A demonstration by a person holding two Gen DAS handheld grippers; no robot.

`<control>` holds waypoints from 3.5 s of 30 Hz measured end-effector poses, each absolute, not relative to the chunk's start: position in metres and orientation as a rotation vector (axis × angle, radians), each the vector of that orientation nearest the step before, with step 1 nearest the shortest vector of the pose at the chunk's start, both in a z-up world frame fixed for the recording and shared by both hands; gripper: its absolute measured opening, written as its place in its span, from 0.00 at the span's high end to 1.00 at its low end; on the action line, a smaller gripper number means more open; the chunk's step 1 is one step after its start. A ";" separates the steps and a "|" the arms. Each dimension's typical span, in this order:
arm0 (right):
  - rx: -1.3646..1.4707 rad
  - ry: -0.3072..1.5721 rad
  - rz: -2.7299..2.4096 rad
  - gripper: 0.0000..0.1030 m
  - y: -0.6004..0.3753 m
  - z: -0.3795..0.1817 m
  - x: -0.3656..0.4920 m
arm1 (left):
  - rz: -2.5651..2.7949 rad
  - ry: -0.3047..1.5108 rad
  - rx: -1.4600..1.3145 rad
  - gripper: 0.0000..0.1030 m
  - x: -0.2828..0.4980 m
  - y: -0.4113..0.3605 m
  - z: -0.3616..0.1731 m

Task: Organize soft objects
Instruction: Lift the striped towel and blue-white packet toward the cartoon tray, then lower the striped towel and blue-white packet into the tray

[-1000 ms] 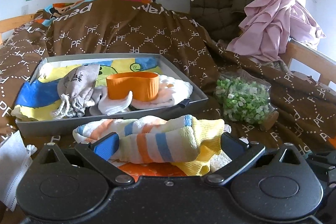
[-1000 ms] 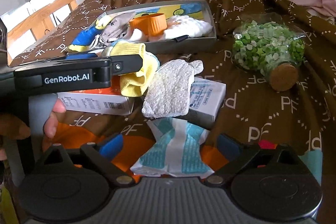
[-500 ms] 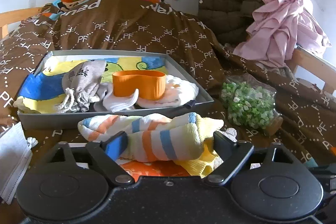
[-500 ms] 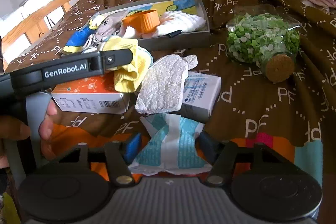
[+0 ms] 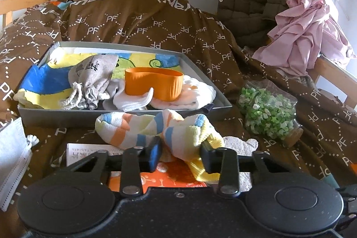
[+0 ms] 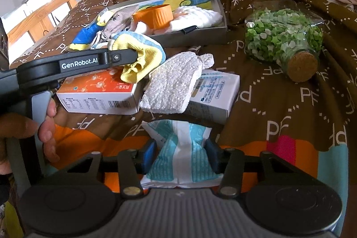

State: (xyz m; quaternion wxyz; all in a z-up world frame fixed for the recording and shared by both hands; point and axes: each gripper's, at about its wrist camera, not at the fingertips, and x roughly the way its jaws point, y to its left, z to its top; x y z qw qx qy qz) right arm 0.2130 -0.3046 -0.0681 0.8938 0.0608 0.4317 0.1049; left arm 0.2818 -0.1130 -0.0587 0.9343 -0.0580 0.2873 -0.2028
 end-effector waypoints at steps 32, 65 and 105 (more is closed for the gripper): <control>0.297 0.817 0.430 0.56 -0.305 -0.051 0.202 | -0.332 0.565 -0.126 0.87 0.231 -0.083 -0.009; 0.476 0.366 0.396 0.55 -0.319 -0.013 0.324 | -0.222 0.376 -0.187 0.88 0.323 -0.062 0.057; 0.373 0.550 0.225 0.49 -0.314 -0.064 0.416 | -0.192 0.611 -0.254 0.80 0.405 -0.082 -0.048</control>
